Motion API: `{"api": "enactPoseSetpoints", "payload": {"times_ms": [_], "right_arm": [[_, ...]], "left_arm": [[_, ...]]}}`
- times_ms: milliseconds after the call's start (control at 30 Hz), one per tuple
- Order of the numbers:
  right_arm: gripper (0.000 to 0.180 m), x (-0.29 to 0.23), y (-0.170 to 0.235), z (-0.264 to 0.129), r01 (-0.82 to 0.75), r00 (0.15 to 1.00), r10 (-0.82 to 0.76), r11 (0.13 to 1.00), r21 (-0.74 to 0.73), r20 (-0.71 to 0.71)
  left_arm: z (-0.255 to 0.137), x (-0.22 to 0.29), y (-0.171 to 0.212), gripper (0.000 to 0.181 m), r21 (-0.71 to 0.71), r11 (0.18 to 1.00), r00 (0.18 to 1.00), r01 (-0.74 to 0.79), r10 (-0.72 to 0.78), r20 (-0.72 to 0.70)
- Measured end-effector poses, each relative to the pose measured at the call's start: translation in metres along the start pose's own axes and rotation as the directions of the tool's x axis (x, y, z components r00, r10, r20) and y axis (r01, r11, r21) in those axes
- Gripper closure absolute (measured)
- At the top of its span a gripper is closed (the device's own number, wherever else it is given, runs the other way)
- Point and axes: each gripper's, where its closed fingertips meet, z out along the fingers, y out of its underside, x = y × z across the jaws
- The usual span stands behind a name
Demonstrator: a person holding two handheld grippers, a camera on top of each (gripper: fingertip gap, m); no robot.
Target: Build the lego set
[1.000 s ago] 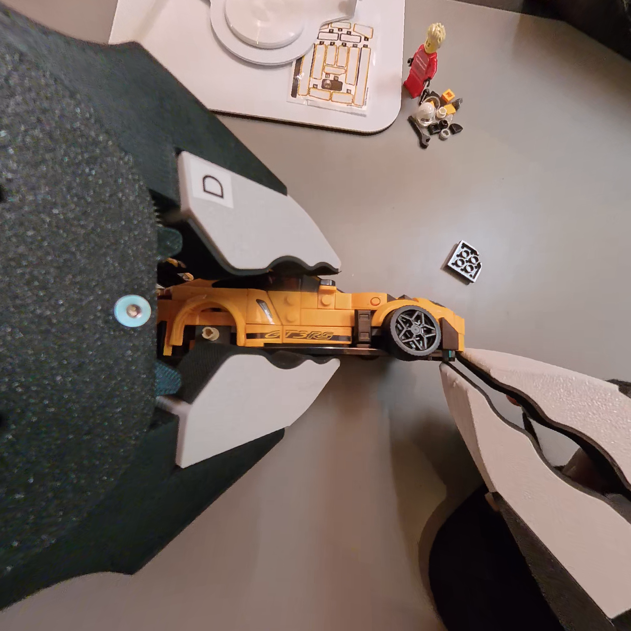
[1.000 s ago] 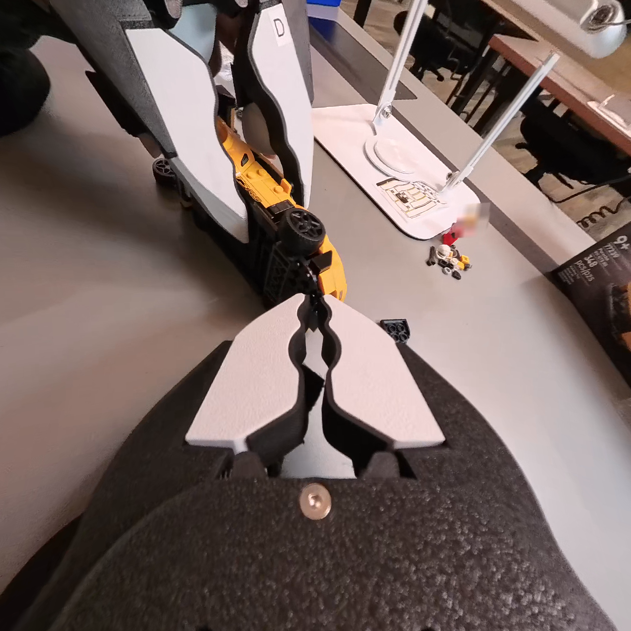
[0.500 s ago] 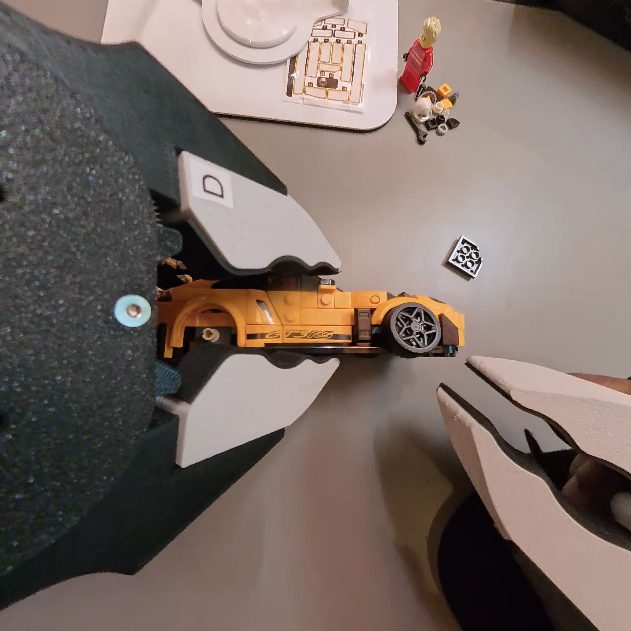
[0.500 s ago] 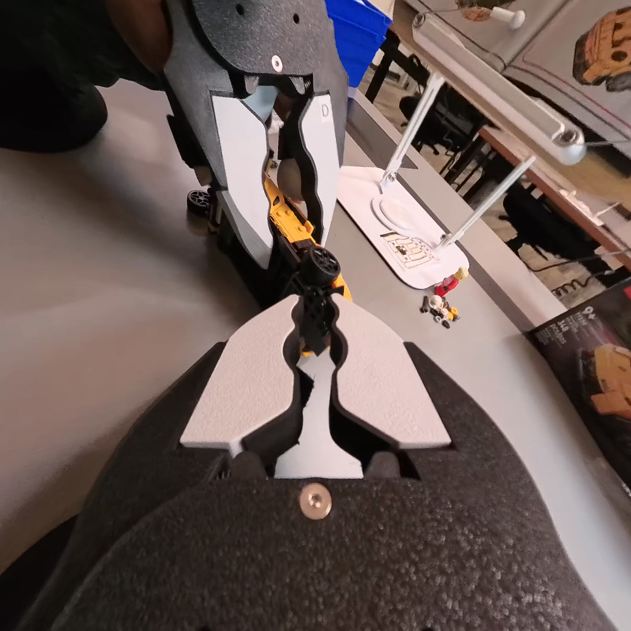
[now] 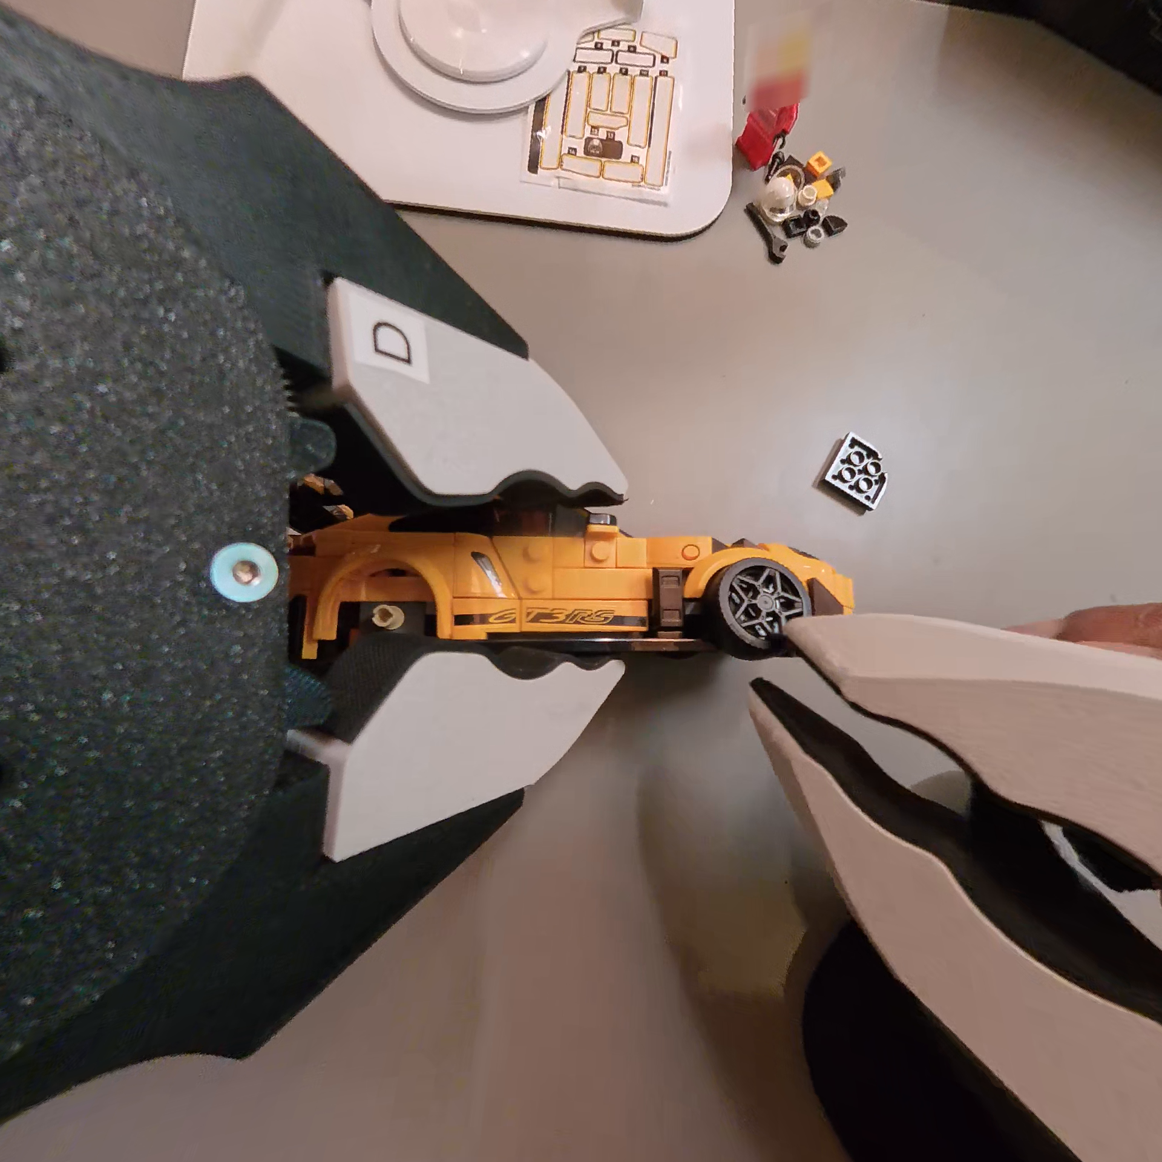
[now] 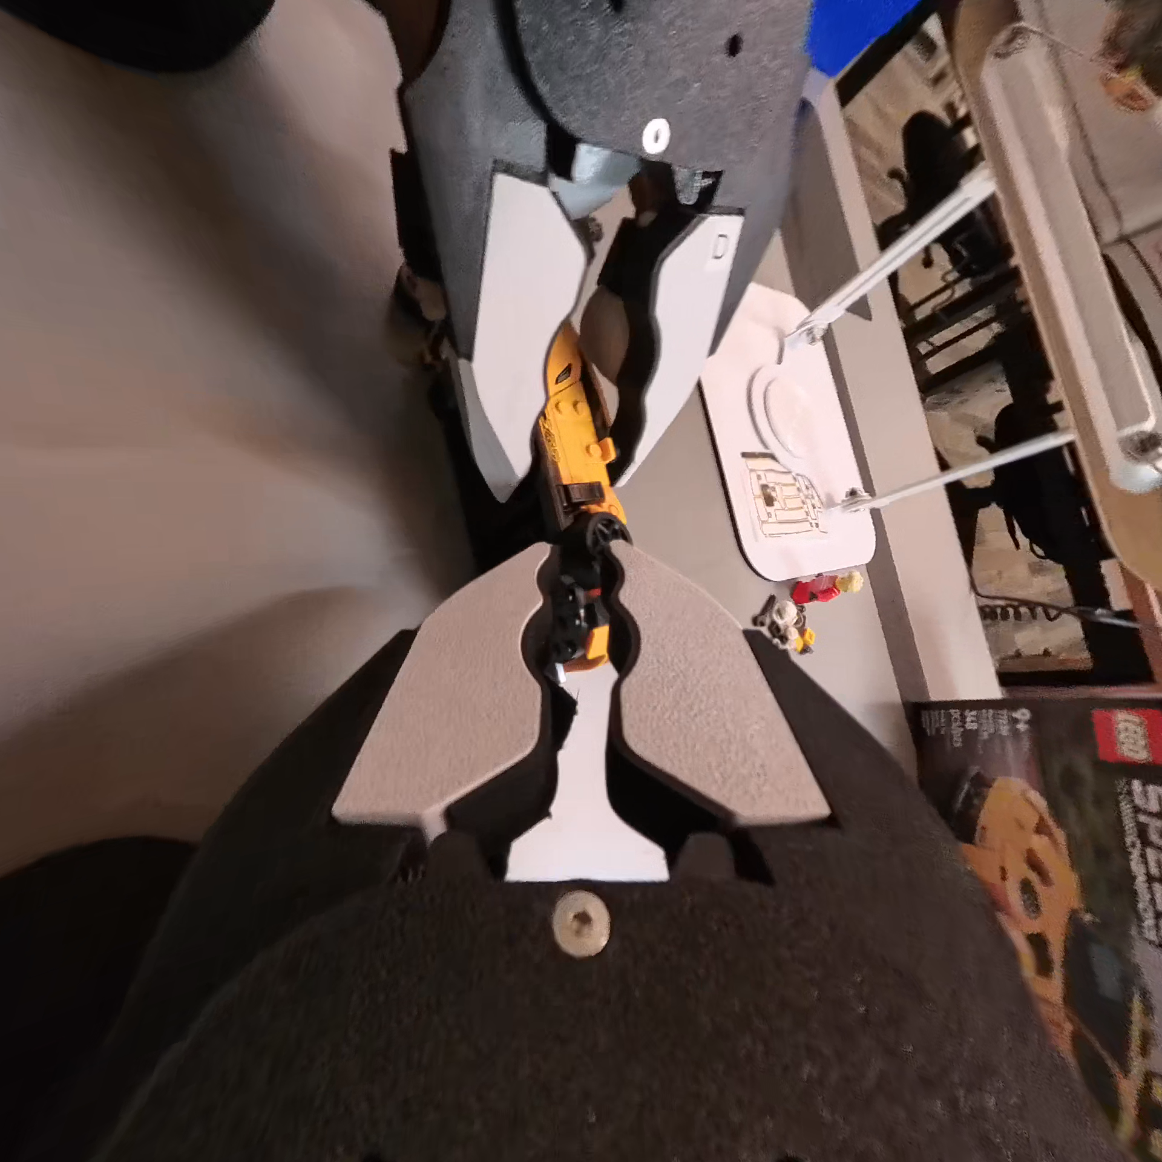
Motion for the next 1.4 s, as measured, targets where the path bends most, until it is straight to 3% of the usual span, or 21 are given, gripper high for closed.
{"api": "enactPoseSetpoints", "payload": {"times_ms": [133, 467, 700, 867, 1167, 1400], "right_arm": [[0.168, -0.010, -0.013, 0.000, 0.024, 0.999, -0.025, 1.000, 0.017, 0.034], [0.164, -0.016, -0.020, 0.008, 0.022, 1.000, -0.023, 0.997, -0.073, -0.005], [0.163, -0.017, -0.023, 0.015, 0.025, 1.000, -0.024, 0.995, -0.095, 0.005], [0.164, -0.018, -0.029, 0.022, 0.061, 0.998, -0.060, 0.994, -0.092, 0.014], [0.167, -0.021, -0.038, 0.044, 0.112, 0.987, -0.094, 0.985, -0.132, 0.132], [0.176, -0.023, -0.040, 0.045, 0.202, 0.975, -0.190, 0.973, -0.108, 0.111]], "left_arm": [[-0.001, 0.001, 0.000, 0.138, 0.003, 1.000, 1.000, 0.003, -0.003, 0.001], [-0.022, 0.012, 0.023, 0.107, -0.023, 0.993, 0.989, -0.120, 0.117, -0.086], [-0.034, 0.005, 0.037, 0.108, 0.020, 0.993, 0.991, -0.116, 0.117, -0.070], [-0.027, 0.002, 0.043, 0.125, 0.010, 0.996, 0.993, -0.094, 0.095, -0.065], [-0.027, 0.002, 0.041, 0.130, 0.034, 0.997, 0.996, -0.067, 0.069, -0.055], [-0.027, 0.002, 0.042, 0.130, 0.039, 0.999, 0.998, -0.027, 0.029, -0.052]]}}
